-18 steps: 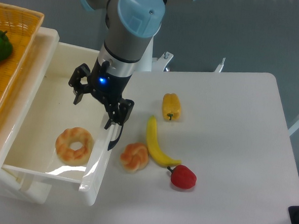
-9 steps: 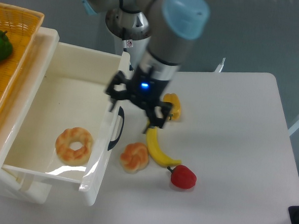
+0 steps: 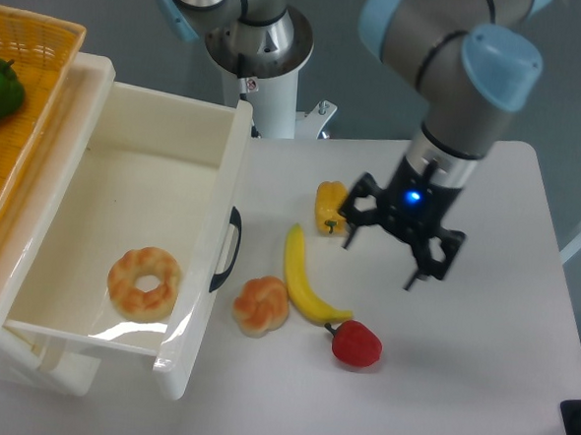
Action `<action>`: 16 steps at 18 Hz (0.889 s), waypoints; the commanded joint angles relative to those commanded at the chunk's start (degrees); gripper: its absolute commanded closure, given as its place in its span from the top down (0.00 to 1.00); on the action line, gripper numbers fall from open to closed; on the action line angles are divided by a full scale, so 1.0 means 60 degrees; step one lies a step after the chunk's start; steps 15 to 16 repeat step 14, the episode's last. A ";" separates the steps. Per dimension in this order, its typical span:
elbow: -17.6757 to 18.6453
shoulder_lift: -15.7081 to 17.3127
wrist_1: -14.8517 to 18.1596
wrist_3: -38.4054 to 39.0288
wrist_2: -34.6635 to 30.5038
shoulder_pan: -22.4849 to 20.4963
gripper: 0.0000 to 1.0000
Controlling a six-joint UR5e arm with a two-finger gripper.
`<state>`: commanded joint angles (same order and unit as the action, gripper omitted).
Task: Place the donuts in the upper white drawer
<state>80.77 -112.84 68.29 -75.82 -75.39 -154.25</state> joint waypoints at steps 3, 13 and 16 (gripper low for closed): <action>0.0029 -0.0366 0.0000 -0.1217 -0.0909 -0.0087 1.00; 0.0176 -0.1144 -0.0805 -0.2861 -0.1864 -0.0176 1.00; 0.0190 -0.1144 -0.0820 -0.2861 -0.1864 -0.0176 1.00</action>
